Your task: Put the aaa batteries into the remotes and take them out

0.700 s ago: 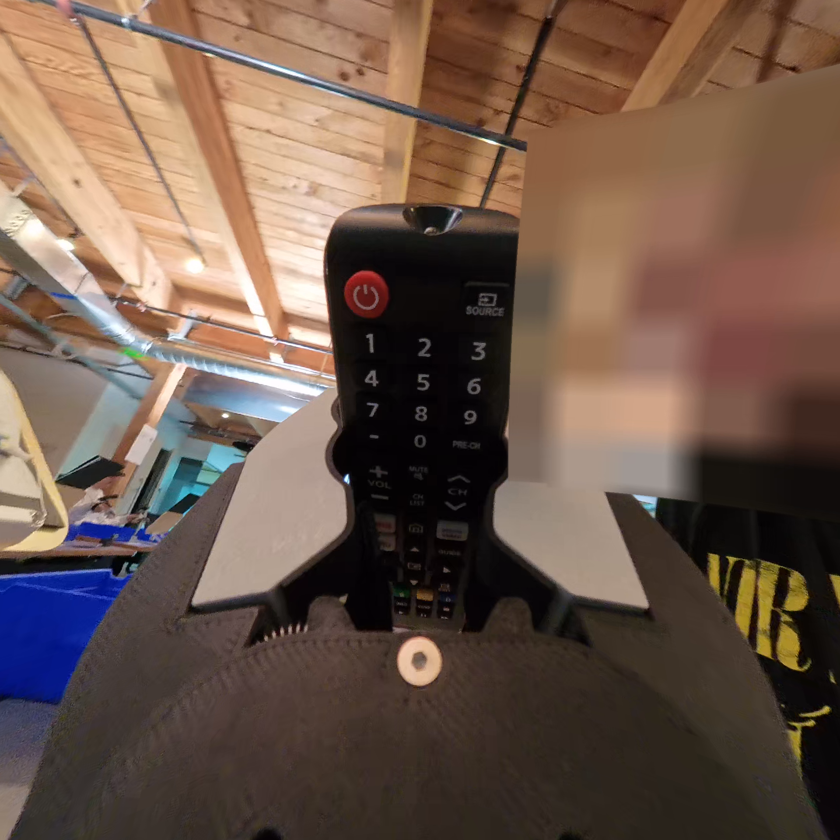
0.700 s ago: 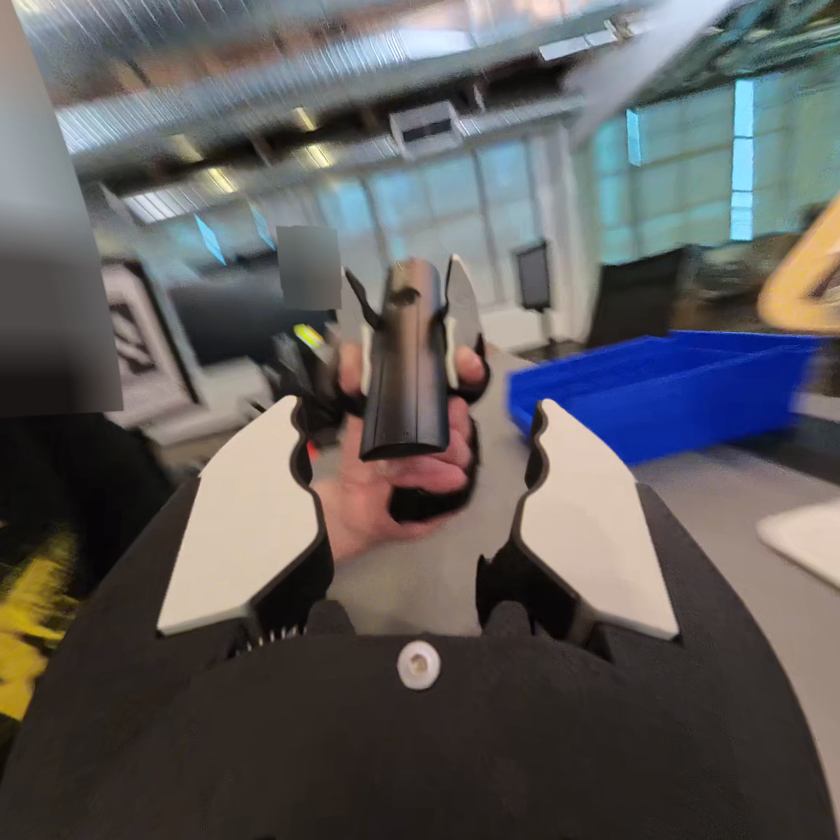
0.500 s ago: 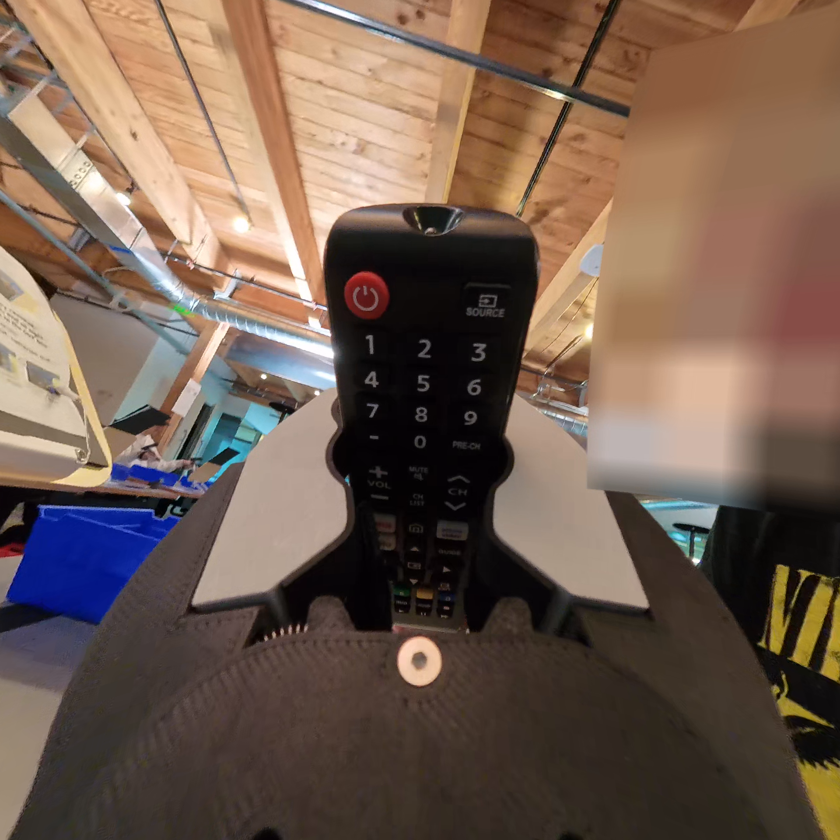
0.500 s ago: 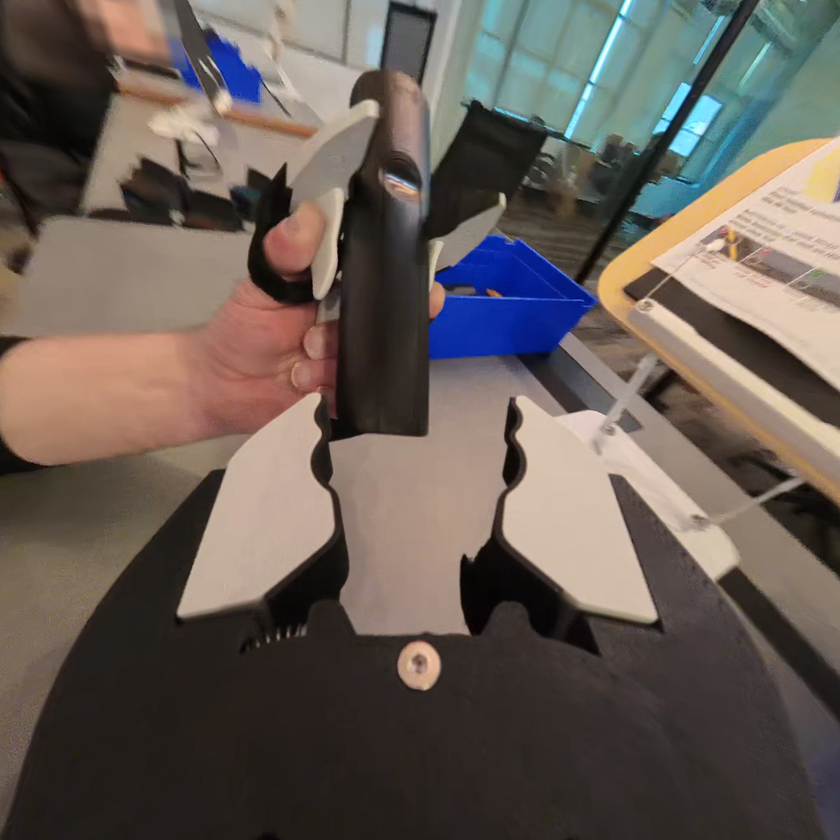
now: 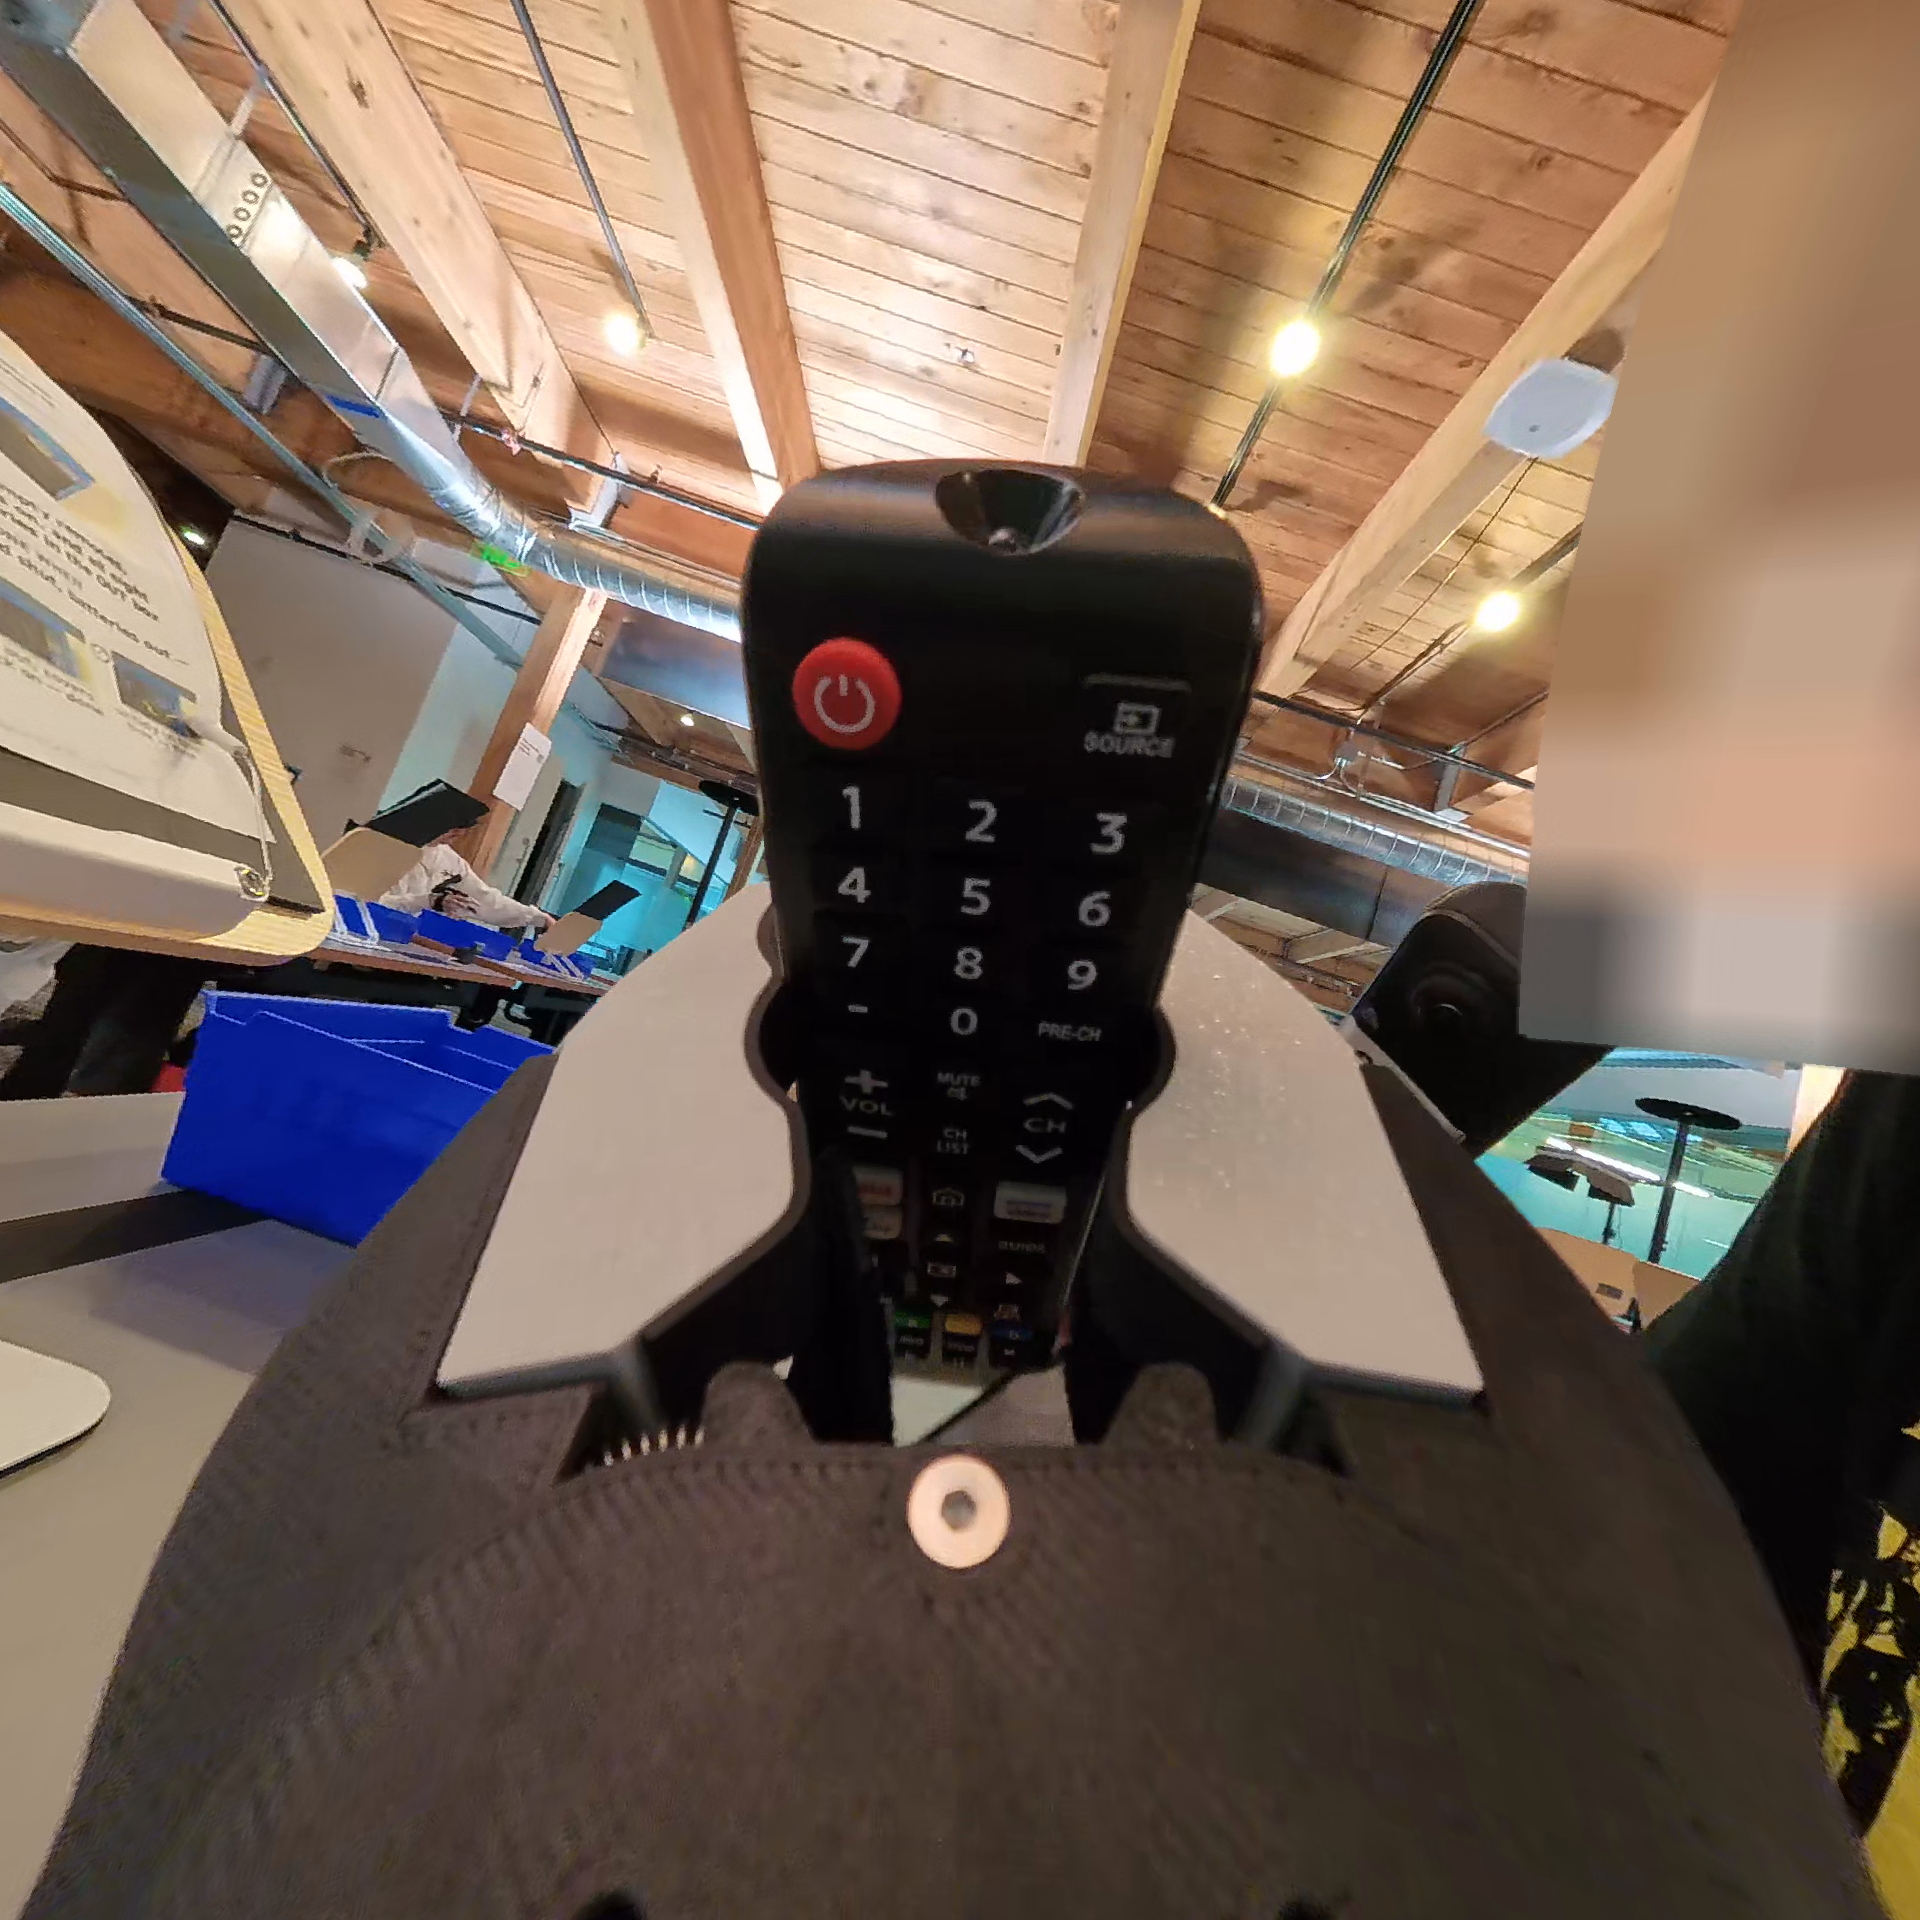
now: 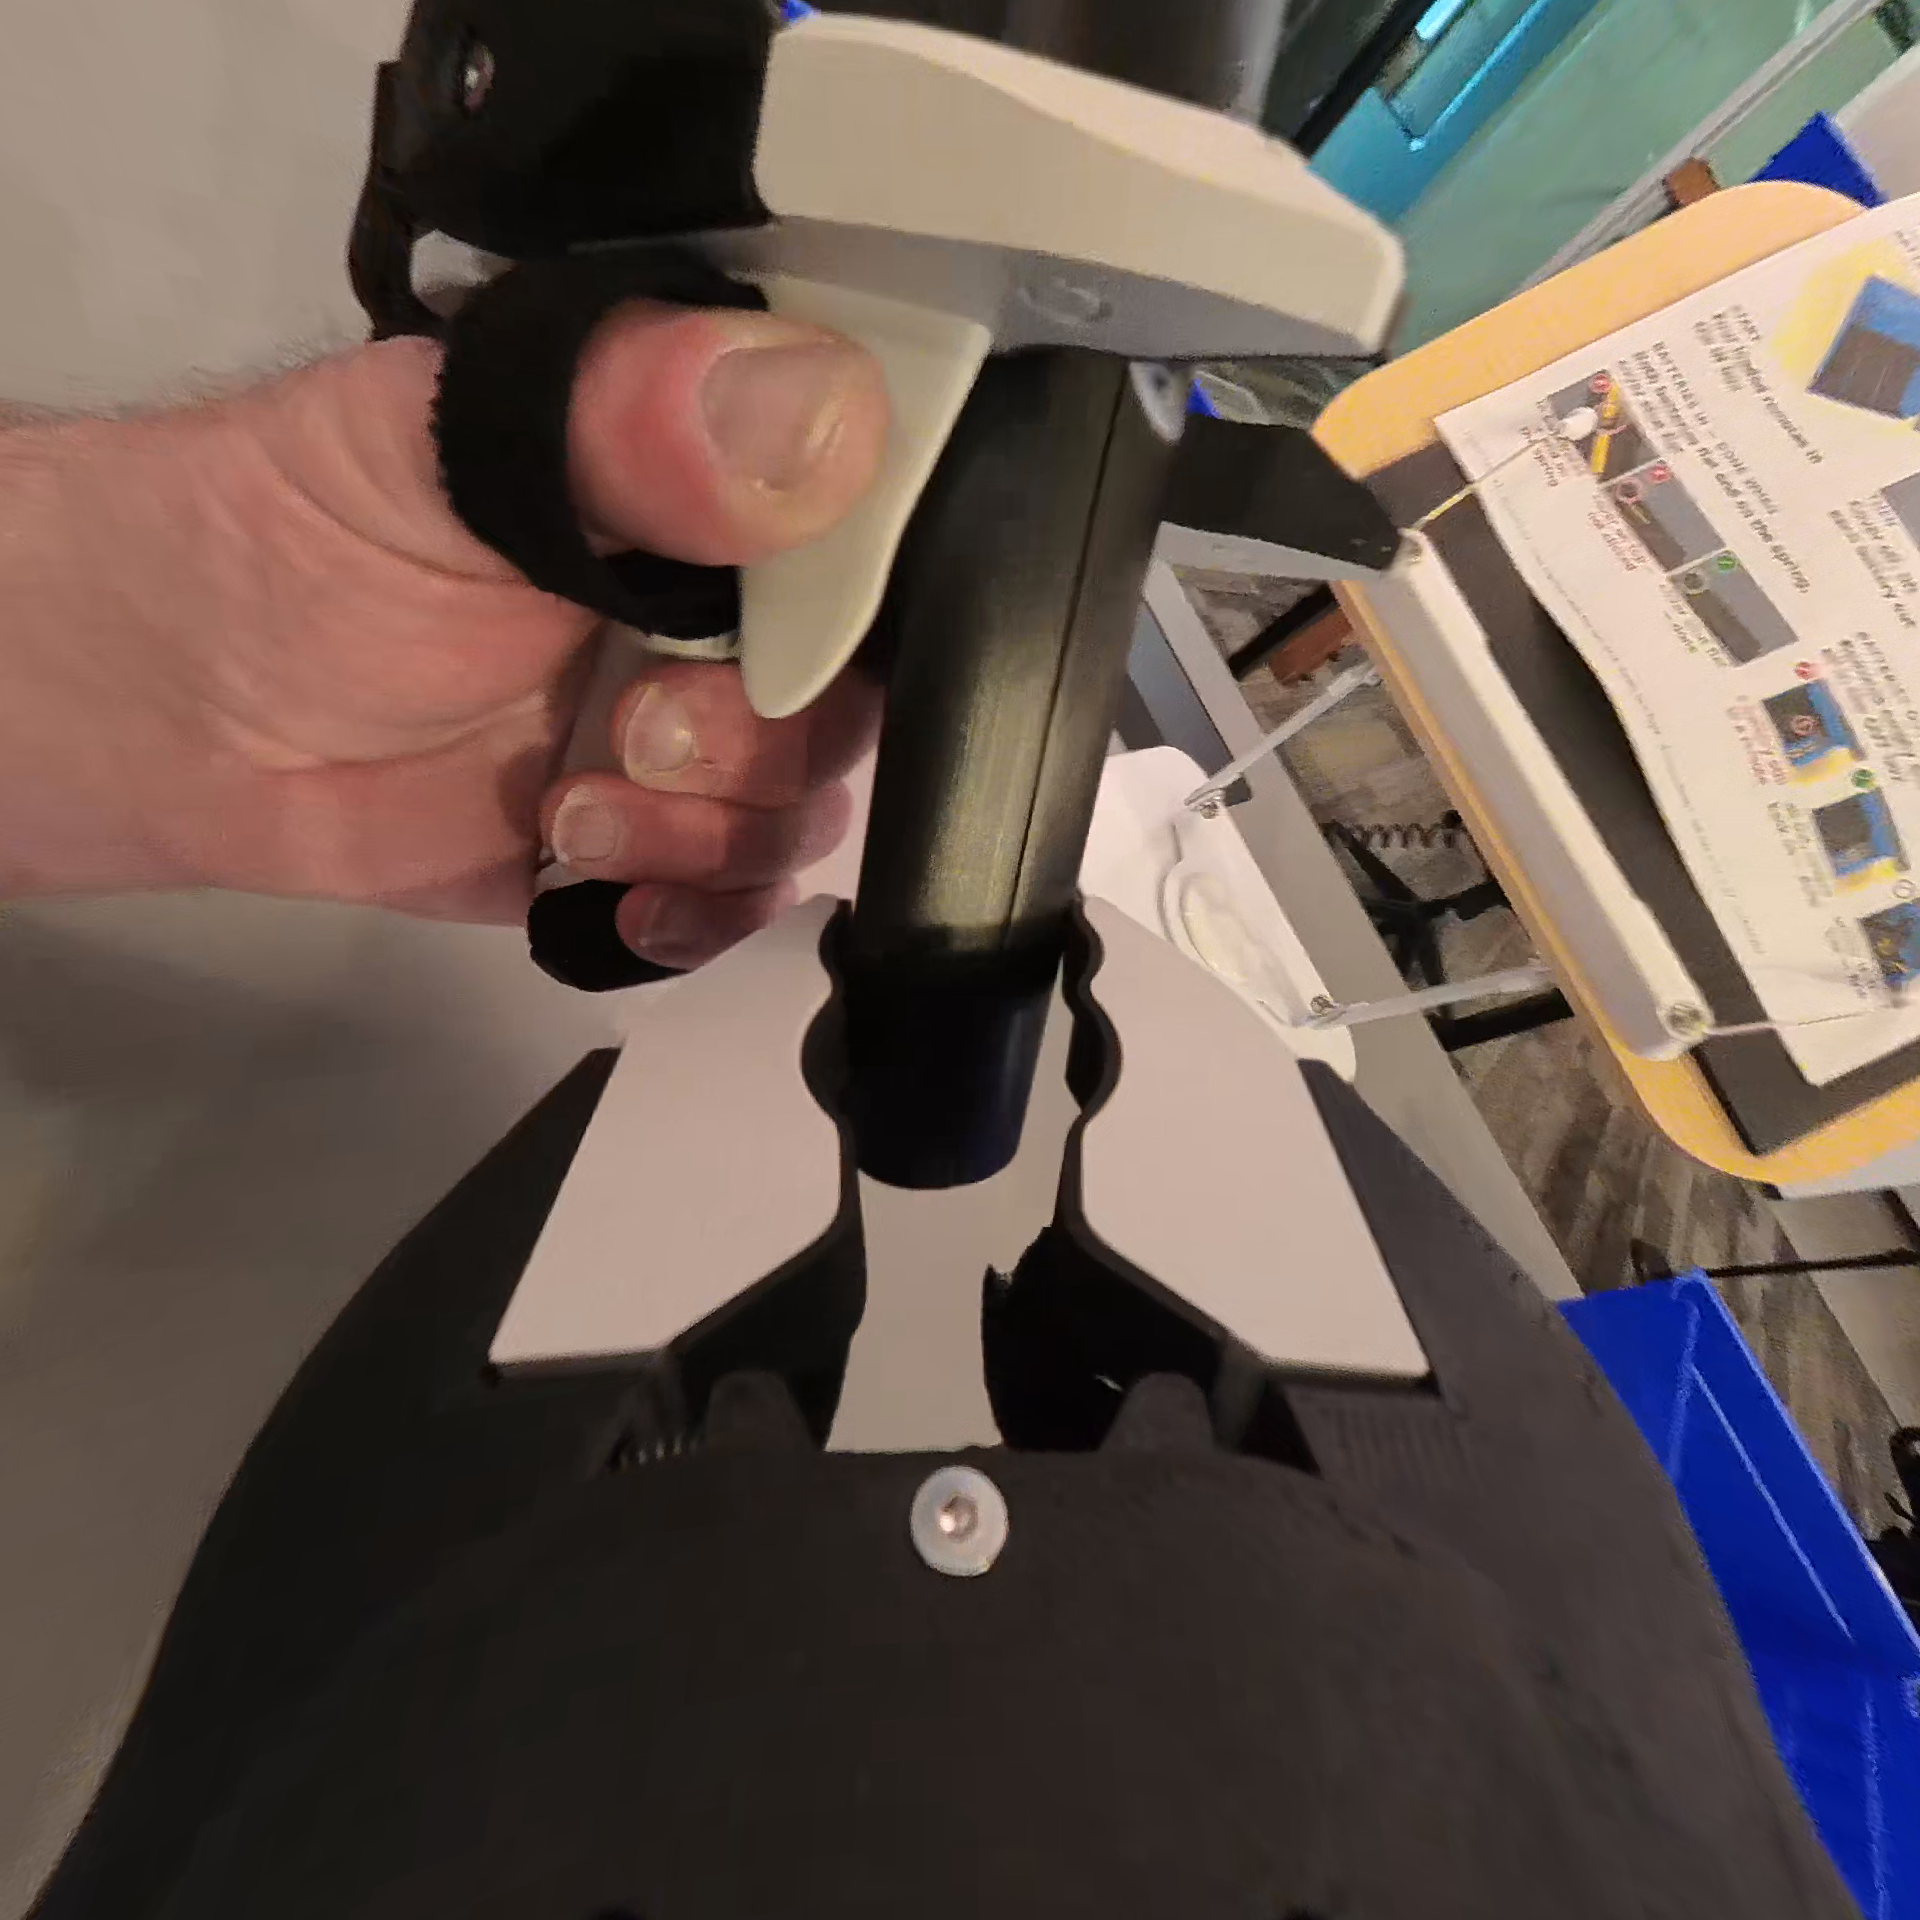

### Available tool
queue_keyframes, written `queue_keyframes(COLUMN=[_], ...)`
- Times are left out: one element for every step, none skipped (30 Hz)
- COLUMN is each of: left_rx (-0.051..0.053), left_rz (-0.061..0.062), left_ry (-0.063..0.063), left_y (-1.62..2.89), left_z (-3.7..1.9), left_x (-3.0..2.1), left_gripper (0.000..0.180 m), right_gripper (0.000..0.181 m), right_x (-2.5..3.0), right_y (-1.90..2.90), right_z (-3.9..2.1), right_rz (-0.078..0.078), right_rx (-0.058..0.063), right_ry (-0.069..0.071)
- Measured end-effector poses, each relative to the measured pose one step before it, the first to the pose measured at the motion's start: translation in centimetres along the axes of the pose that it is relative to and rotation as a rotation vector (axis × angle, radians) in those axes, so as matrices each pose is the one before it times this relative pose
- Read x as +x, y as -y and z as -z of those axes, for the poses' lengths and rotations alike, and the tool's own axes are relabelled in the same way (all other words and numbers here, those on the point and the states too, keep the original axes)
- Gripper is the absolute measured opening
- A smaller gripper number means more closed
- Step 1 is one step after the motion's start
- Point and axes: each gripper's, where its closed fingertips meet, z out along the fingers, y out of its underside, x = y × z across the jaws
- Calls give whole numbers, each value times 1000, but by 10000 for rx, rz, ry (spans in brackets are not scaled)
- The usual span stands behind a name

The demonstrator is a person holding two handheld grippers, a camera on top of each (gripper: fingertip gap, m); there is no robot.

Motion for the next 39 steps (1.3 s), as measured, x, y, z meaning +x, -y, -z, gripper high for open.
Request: queue_keyframes(left_rx=[-2, 35, 56, 50, 85, 123, 79, 27, 65, 98, 57, 59, 113, 139, 159, 167, 90, 11, 12, 8, -52, -129, -142, -78, -31, -49, -34, -10, -105, -226, -211, -125, -97, -96, -78, -62, -36, 14, 56], left_rz=[-48, 26, 98, 109, 100, 95, 52, 25, 33, 49, 83, 153, 200, 145, 28, -36, -30, -20, -35, -63, -71, -56, -47, -43, -46, -64, -84, -113, -97, -50, -68, -111, -98, -40, 22, 80, 136, 176, 183], left_ry=[54, 47, 35, 29, 17, -15, 18, 81, 57, 16, 0, -90, -189, -141, -36, 43, 70, 56, 71, 80, 74, 61, 35, 24, 16, 90, 338, 403, 184, 20, -12, 20, 48, 43, 32, 54, 82, 63, 49], left_y=[-26, -10, -15, -62, -21, 46, 16, -26, 23, 82, 54, 85, 148, 148, 210, 288, 257, 175, 136, 85, -50, -212, -266, -210, -158, -189, -227, -234, -351, -483, -430, -278, -206, -186, -159, -166, -157, -95, -17], left_z=[11, 26, 38, 29, 25, 36, 28, 18, 4, -10, -7, 16, -4, -4, 51, 117, 116, 58, 29, 30, 38, 36, 79, 107, 128, 91, 50, -18, -114, -216, -219, -133, -79, -27, 5, 42, 90, 107, 123], left_x=[-94, -102, -155, -165, -137, -64, -91, -158, -122, -71, -59, 53, 208, 170, 70, -26, -75, -80, -78, -70, -122, -177, -197, -184, -142, -221, -477, -487, -151, 55, 111, 77, -14, -84, -138, -270, -365, -368, -340], left_gripper=[62, 61, 61, 61, 61, 61, 62, 62, 61, 61, 62, 63, 64, 64, 64, 67, 68, 70, 74, 75, 73, 69, 63, 56, 42, 23, 13, 5, 4, 4, 4, 4, 4, 5, 6, 6, 7, 8, 11], right_gripper=[36, 35, 33, 33, 32, 31, 31, 30, 30, 30, 30, 29, 28, 27, 27, 27, 26, 26, 26, 26, 26, 26, 26, 26, 26, 26, 26, 26, 26, 26, 26, 26, 26, 26, 26, 26, 26, 26, 26], right_x=[377, 225, 299, 278, 295, 144, 86, 184, 165, 140, 81, 38, 38, 66, 223, 408, 390, 531, 720, 832, 990, 1282, 1702, 1964, 1952, 1987, 2212, 2210, 2119, 1941, 1781, 1665, 1381, 1041, 883, 915, 537, 188, 218], right_y=[-77, 23, 16, -71, -32, 41, -5, -86, -29, 74, -23, -43, 80, -95, -307, -345, -347, -259, -277, -310, -364, -545, -883, -1184, -1457, -1730, -1771, -1785, -1631, -1697, -1884, -1850, -1601, -1332, -1309, -981, -633, -473, -499], right_z=[153, 145, 159, 127, 120, 66, 29, -7, -11, 15, -28, -4, 127, 166, 191, 252, 256, 328, 394, 446, 471, 494, 526, 452, 254, 77, -46, -263, -455, -693, -944, -1181, -1357, -1416, -1371, -1279, -1297, -1295, -1285], right_rz=[9, -69, 52, 192, 273, 158, 75, 137, 99, -5, 1, -54, -176, -182, -90, -156, -266, -170, 1, -44, -210, -214, -79, -50, -170, -263, -167, -201, -240, -295, -262, -153, -133, -158, -103, 127, 66, -1, 69], right_rx=[19, 75, 70, -52, -44, 10, -26, -89, -30, 48, -29, -25, 92, 29, -69, -29, -26, -7, -79, -91, -70, -103, -287, -423, -545, -726, -712, -637, -453, -477, -677, -731, -632, -547, -716, -643, -486, -454, -569], right_ry=[-209, -31, -128, -183, -257, -136, -51, -84, -33, 22, 48, 83, 71, 32, -66, -73, 29, -78, -219, -183, -126, -205, -382, -413, -234, -160, -330, -338, -296, -216, -161, -188, -106, 23, 26, -162, 12, 201, 104])
